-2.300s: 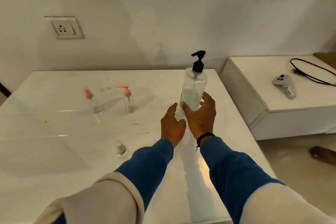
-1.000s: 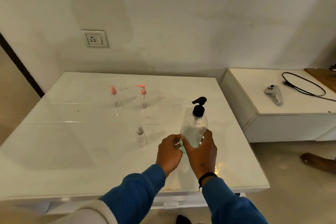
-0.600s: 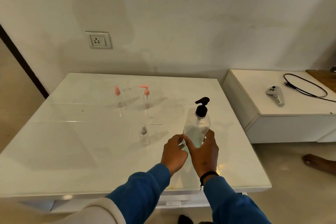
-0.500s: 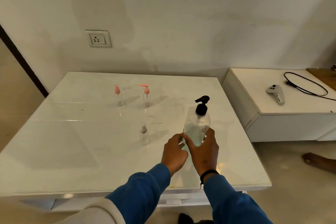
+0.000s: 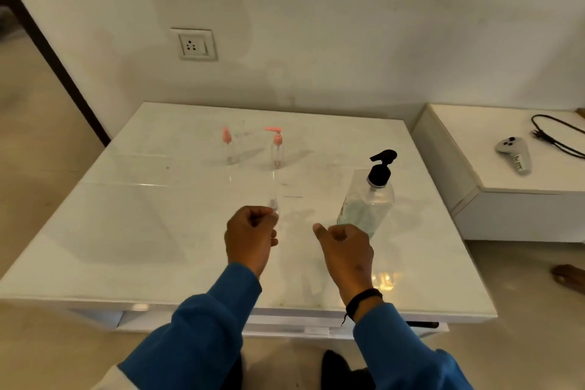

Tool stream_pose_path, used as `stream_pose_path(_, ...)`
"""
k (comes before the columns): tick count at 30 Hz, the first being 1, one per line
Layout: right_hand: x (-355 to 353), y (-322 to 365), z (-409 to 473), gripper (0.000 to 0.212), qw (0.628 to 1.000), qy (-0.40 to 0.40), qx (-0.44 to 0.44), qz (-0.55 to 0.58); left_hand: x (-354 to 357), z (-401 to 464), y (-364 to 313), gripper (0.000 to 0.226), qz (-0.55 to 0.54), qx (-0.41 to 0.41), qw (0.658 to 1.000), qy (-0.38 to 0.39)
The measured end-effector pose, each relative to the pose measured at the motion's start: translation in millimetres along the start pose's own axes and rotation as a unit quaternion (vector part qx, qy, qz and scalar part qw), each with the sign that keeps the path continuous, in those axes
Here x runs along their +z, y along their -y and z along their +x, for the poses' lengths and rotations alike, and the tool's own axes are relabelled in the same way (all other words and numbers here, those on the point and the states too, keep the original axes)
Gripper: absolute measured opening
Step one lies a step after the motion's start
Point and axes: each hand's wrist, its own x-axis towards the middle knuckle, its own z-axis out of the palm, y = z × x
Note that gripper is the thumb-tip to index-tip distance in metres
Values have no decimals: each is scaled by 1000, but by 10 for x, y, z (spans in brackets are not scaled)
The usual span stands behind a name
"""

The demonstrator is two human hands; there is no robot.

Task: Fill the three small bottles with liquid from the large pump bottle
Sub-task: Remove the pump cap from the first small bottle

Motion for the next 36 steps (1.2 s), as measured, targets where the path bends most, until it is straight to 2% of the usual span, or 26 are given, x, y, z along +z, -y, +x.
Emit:
stream_pose_path(2, 111, 145, -28, 30, 999, 6, -42, -1, -126, 131, -10, 13, 21, 21, 999, -24)
stream_pose_path(4, 240, 237, -30, 30, 996, 6, -83, -15, -208, 268, 20, 30, 64, 35, 997, -21)
stream_pose_path(8, 538, 329, 18, 47, 988, 28, -136, -61, -216, 479, 134, 70, 163, 58, 984, 44)
stream_pose_path(10, 667, 366, 51, 53, 982, 40, -158, -92, -153, 546, 194, 80, 199, 61, 975, 81)
stream_pose_path(12, 760, 405, 83, 49, 975, 49, -181, -116, -90, 581, 245, 74, 229, 77, 965, 103)
stream_pose_path(15, 850, 446, 149, 36, 965, 67, -200, -153, -37, 621, 315, 38, 266, 118, 951, 104)
stream_pose_path(17, 890, 442, 184, 20, 961, 74, -206, -169, -27, 639, 333, 25, 283, 125, 946, 100)
stream_pose_path(20, 914, 406, 208, 12, 957, 77, -211, -183, -23, 677, 363, 20, 291, 137, 943, 89)
stream_pose_path(26, 927, 370, 227, 16, 954, 79, -216, -190, -8, 696, 412, 15, 319, 160, 930, 89)
stream_pose_path(36, 925, 404, 242, 27, 951, 91, -207, -213, 46, 669, 432, 9, 308, 171, 933, 70)
